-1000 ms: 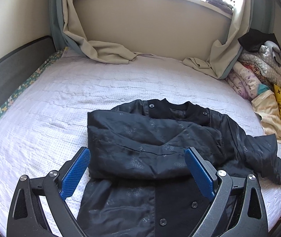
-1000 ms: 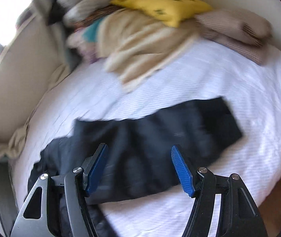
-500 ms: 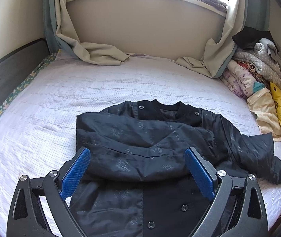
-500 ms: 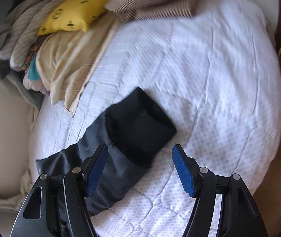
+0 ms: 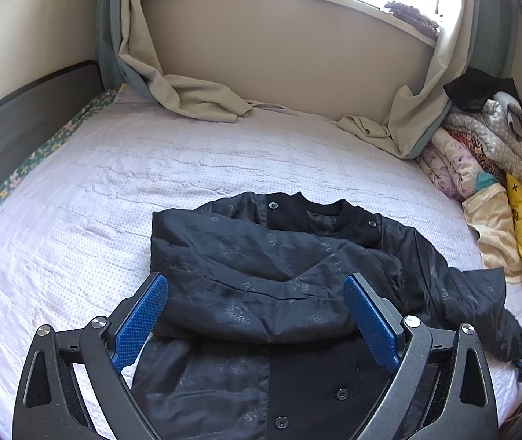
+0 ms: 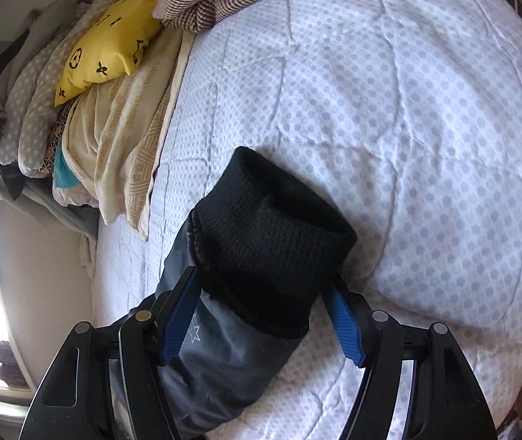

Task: Fold large clothes
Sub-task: 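Grasp the other sleeve's knit cuff with the right tool and lift, then fold that sleeve across the jacket body with the right tool, release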

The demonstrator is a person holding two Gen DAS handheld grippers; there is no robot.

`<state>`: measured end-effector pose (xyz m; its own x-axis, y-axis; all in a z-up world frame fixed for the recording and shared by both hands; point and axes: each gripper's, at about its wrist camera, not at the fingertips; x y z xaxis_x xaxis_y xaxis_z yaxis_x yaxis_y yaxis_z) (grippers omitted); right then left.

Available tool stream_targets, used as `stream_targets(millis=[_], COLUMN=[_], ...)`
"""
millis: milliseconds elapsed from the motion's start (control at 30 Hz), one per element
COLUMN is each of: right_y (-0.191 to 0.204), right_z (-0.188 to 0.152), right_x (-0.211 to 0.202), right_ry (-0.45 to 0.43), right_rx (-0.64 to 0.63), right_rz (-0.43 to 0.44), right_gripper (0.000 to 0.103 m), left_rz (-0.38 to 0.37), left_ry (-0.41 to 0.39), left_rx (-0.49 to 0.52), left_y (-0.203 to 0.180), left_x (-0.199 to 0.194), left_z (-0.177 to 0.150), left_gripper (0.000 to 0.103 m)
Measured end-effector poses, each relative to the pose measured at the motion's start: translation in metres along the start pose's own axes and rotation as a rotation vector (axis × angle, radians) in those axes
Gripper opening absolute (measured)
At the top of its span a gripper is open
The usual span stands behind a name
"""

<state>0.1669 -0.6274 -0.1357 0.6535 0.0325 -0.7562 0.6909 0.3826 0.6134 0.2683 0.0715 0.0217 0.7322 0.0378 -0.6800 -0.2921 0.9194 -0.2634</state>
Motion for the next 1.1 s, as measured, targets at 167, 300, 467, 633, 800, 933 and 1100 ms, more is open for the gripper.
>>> stream_targets(millis=[167, 300, 467, 633, 800, 933, 1100], right_y=[0.007, 0.011, 0.072, 0.166, 0.243, 0.29, 0.321], right_z=[0.004, 0.006, -0.006, -0.058, -0.136, -0.208, -0.285], right_x=[0.002, -0.003, -0.039, -0.075, -0.094, -0.091, -0.066], right_ry=[-0.016, -0.025, -0.143, -0.266, -0.328, -0.27, -0.136], right_rx=[-0.061, -0.094, -0.318, -0.659, -0.97, -1.162, -1.303], right_rz=[-0.057, -0.058, -0.068, -0.026, 0.067, 0.193, 0.285], right_gripper=[0.026, 0.01, 0.005, 0.005, 0.005, 0.005, 0.005], left_rz=[0.008, 0.008, 0.006, 0.002, -0.003, -0.007, -0.009], left_ry=[-0.006, -0.011, -0.018, -0.02, -0.016, -0.01, -0.001], left_rx=[-0.007, -0.012, -0.023, -0.027, -0.019, -0.014, -0.025], left_y=[0.005, 0.008, 0.011, 0.011, 0.009, 0.009, 0.014], left_x=[-0.002, -0.004, -0.006, -0.007, -0.007, -0.007, -0.005], left_z=[0.001, 0.002, 0.005, 0.005, 0.004, 0.002, 0.001], left_gripper=[0.098, 0.098, 0.098, 0.098, 0.098, 0.098, 0.098])
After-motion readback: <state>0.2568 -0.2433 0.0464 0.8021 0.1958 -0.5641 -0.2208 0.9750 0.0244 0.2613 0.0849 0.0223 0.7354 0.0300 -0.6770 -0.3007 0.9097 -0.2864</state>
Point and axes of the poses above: each gripper's, at about its wrist camera, not at the fingertips, and x roughly the way its jaws point, y to its left, z to its top, and after that the axes turned 11 degrees about -x, right-handed
